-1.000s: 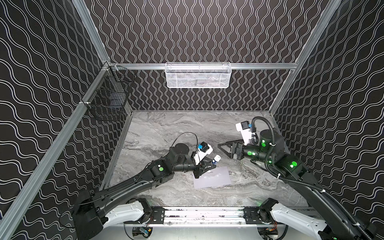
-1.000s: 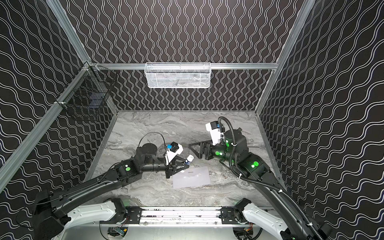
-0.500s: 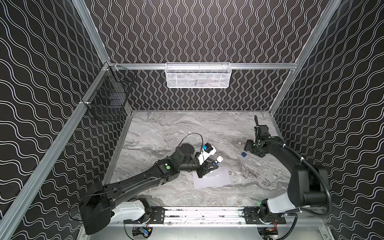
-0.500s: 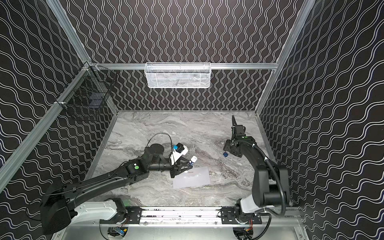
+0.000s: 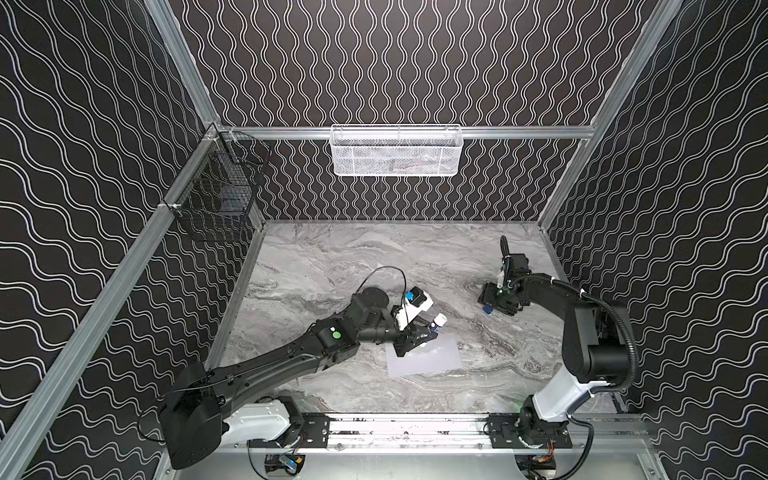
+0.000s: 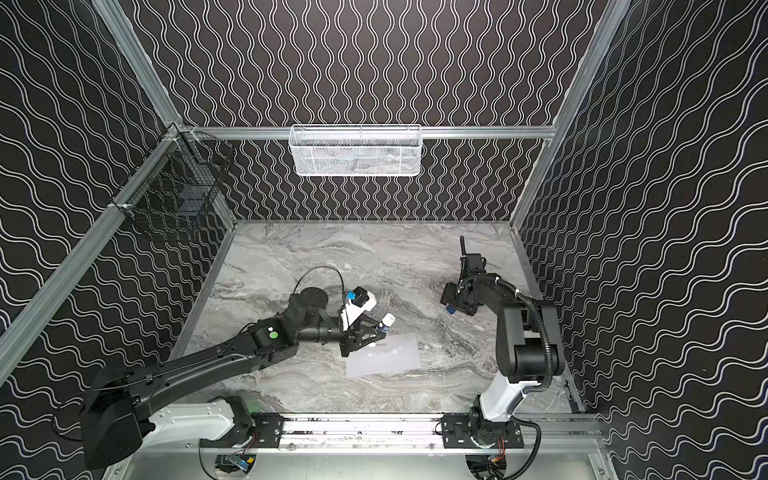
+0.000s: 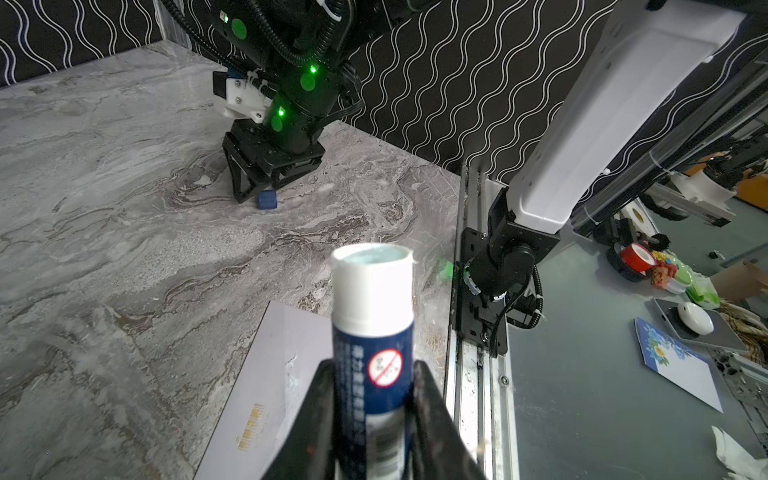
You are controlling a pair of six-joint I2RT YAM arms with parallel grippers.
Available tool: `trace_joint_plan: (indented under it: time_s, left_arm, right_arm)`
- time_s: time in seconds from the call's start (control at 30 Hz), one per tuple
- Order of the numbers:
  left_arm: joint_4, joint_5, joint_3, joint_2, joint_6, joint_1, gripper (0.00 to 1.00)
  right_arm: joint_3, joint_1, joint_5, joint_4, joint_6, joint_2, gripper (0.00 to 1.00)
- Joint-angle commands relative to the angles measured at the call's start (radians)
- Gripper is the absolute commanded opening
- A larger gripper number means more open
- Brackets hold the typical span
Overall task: Place the letter into the envelope and seal it
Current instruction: 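Lower the right gripper over the blue cap and grasp it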
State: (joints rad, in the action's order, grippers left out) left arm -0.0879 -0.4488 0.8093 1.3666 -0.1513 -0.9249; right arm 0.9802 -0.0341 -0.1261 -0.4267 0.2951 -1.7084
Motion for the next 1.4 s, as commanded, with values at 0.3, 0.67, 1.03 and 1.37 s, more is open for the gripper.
trace_joint_plan:
  time_s: [0.3, 0.67, 1.03, 1.37]
  left_arm:
    - [-0.018, 0.007, -0.002, -0.019, -0.001, 0.001, 0.00]
    - [-0.022, 0.014, -0.015, -0.050, -0.005, 0.001, 0.00]
    - [-0.023, 0.014, -0.026, -0.072, -0.008, 0.001, 0.00]
    - [-0.011, 0.031, -0.027, -0.081, -0.002, 0.001, 0.00]
  right_arm:
    - [0.004, -0.060, 0.001, -0.074, -0.011, 0.011, 0.57]
    - [0.101, -0.088, 0.097, -0.206, -0.028, -0.037, 0.63]
    - [0.256, -0.099, 0.099, -0.285, -0.059, -0.178, 0.49]
    - [0.256, -0.104, 0.066, -0.290, -0.063, -0.183, 0.30]
